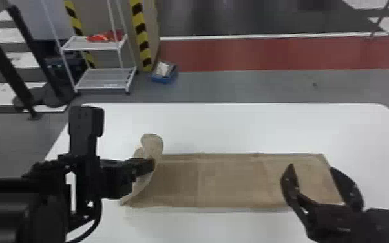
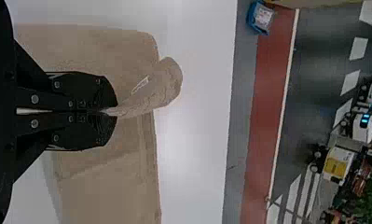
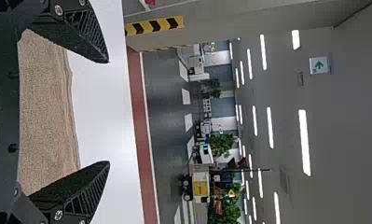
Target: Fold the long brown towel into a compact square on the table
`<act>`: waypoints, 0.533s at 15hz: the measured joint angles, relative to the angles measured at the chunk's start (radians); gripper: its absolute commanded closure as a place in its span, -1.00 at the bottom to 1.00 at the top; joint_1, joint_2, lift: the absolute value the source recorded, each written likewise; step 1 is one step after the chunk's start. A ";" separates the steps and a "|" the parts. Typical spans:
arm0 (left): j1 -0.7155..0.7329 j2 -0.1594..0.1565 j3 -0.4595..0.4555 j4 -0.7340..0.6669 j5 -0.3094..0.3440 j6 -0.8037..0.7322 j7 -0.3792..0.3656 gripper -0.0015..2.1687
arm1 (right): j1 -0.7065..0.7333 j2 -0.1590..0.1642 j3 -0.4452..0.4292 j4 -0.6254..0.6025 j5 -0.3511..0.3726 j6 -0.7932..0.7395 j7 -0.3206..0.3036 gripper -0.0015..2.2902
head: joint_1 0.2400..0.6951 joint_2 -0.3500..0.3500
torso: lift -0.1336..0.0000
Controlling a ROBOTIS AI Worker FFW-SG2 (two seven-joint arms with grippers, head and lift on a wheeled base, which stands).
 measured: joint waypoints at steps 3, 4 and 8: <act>-0.051 0.000 -0.223 0.070 -0.046 0.001 0.144 0.98 | -0.006 -0.001 0.000 0.000 -0.007 0.003 0.000 -0.90 | 1.00 -0.27 | -0.67; -0.060 0.000 -0.271 0.094 -0.048 0.001 0.189 0.98 | -0.008 -0.004 0.001 0.002 -0.011 0.004 0.000 -0.90 | 1.00 -0.35 | -0.67; -0.060 0.000 -0.423 0.172 -0.046 -0.096 0.372 0.58 | -0.012 -0.012 0.001 0.005 -0.018 0.006 0.000 -0.90 | 1.00 -0.47 | -0.67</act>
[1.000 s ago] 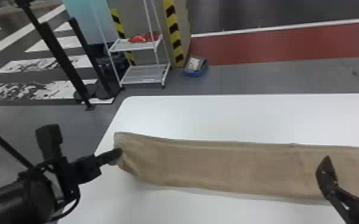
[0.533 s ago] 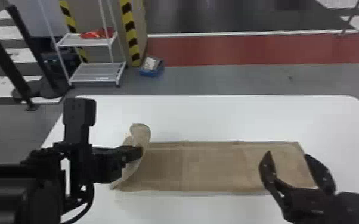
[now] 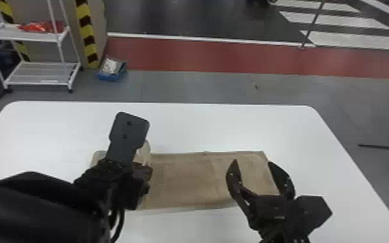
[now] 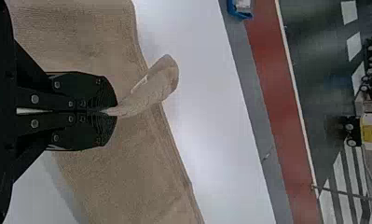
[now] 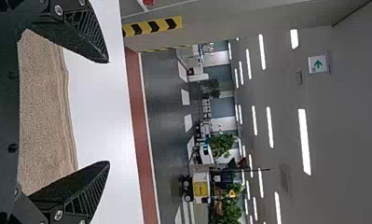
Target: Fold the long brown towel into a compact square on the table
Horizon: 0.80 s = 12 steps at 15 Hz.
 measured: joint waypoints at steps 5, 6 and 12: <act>0.020 0.000 -0.112 0.068 0.000 -0.165 0.050 -0.99 | 0.001 0.001 0.000 0.000 0.001 0.001 0.000 -0.90 | 1.00 -0.68 | -0.67; 0.028 0.000 -0.120 0.070 -0.001 -0.175 0.048 -0.97 | 0.001 0.001 0.000 0.000 0.001 0.001 0.000 -0.90 | 1.00 -0.70 | -0.67; 0.109 0.000 -0.028 0.068 0.002 -0.346 0.032 -0.97 | -0.012 0.005 0.015 0.012 0.004 0.018 0.001 -0.90 | 1.00 -0.64 | -0.67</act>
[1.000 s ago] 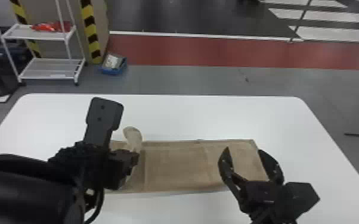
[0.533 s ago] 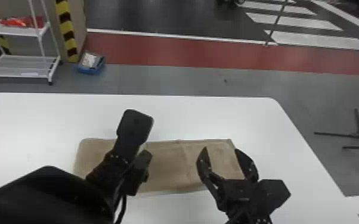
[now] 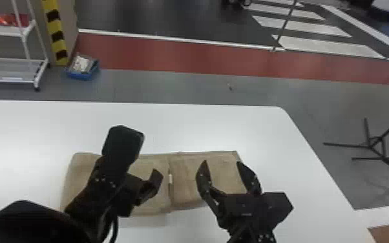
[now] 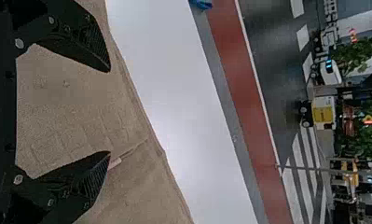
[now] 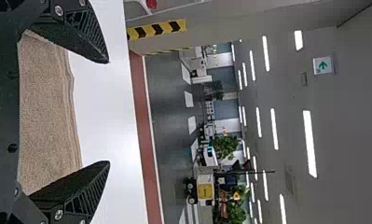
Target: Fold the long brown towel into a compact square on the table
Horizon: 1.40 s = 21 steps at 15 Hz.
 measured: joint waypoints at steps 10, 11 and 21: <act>0.298 0.010 0.397 0.118 0.237 -0.947 -0.023 -0.97 | -0.133 -0.002 0.132 0.098 0.109 0.219 0.068 -0.87 | 1.00 0.23 | -0.67; 0.303 0.009 0.412 0.150 0.255 -1.003 -0.026 -0.97 | -0.145 -0.002 0.139 0.103 0.117 0.261 0.082 -0.87 | 1.00 0.31 | -0.67; 0.303 -0.001 0.466 0.265 0.313 -1.097 -0.079 -0.97 | -0.222 0.002 0.178 0.158 0.145 0.445 0.143 -0.75 | 1.00 0.49 | -0.67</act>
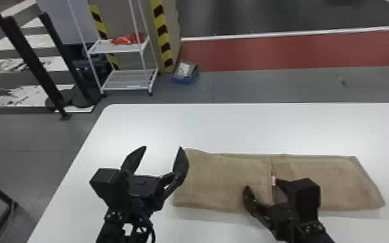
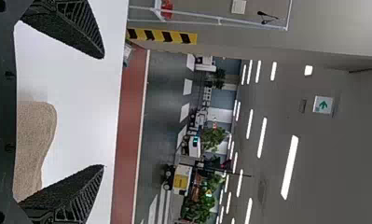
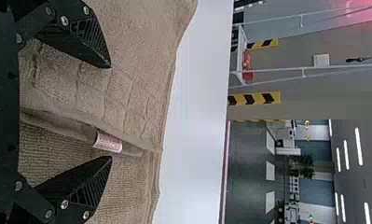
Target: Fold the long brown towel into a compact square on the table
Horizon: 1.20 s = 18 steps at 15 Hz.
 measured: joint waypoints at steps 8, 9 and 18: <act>-0.002 0.000 -0.002 0.009 -0.001 0.000 0.000 -0.97 | -0.004 -0.001 0.011 -0.006 0.003 -0.001 0.014 -0.55 | 1.00 0.52 | -0.67; -0.002 0.000 -0.003 0.010 -0.001 0.000 0.000 -0.97 | -0.001 -0.002 0.011 -0.010 0.003 -0.002 0.015 -0.44 | 1.00 0.52 | -0.67; 0.000 0.001 -0.005 0.014 -0.003 0.000 -0.005 -0.94 | 0.016 -0.006 -0.006 -0.025 0.004 0.013 0.020 0.32 | 1.00 0.48 | -0.67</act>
